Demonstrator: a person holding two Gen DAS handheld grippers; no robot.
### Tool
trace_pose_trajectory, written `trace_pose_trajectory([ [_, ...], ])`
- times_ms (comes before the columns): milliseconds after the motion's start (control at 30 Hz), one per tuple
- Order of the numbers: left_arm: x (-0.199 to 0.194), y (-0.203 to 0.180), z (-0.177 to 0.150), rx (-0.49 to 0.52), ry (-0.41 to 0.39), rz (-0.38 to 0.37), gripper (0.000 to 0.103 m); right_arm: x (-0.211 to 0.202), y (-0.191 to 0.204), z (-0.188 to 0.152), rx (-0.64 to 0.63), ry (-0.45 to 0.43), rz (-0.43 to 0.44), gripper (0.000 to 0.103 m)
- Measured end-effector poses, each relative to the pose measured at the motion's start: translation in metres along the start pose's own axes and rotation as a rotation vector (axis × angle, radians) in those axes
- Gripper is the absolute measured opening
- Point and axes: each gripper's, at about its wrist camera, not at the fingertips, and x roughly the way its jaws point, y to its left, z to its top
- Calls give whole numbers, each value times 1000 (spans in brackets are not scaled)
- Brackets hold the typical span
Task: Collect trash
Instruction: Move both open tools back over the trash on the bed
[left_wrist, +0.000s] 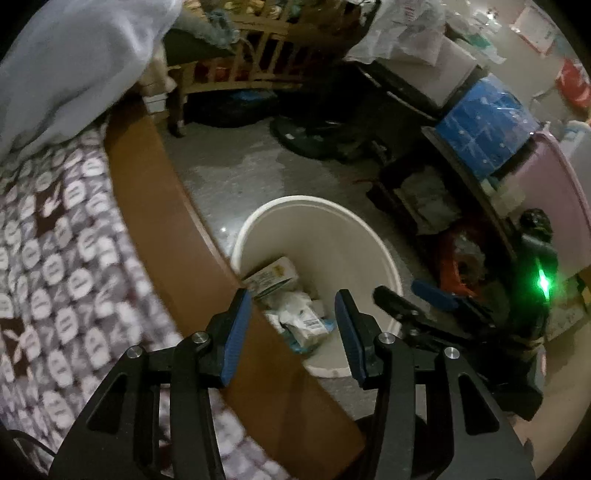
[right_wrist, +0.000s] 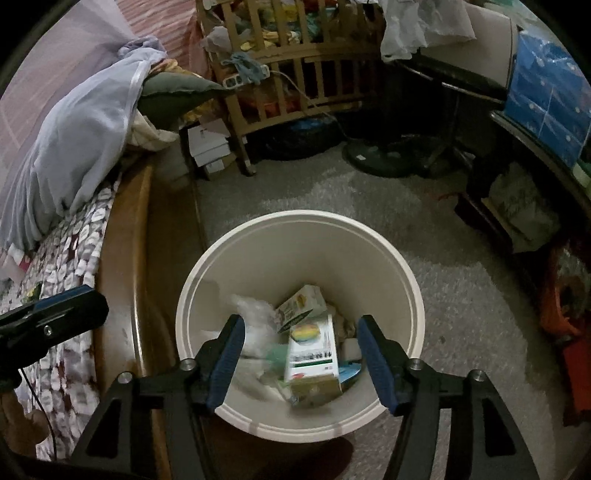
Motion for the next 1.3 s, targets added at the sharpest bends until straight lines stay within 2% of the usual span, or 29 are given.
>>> trace_pose_trajectory([
  [267,-20,26,-14,-22,-12,129,45,-4,21,-4,-34,2,33,61],
  [567,-50,69,-36,-74,-22,247,45,-10,69,-7,-104,0,81,61],
  [1067,-113,156,-84,-227,-45,408,45,-14,178,-19,-273,14,195,63],
  [1300,-155,211,-118,-354,-56,475,45,-12,234,-33,-374,41,265,64],
])
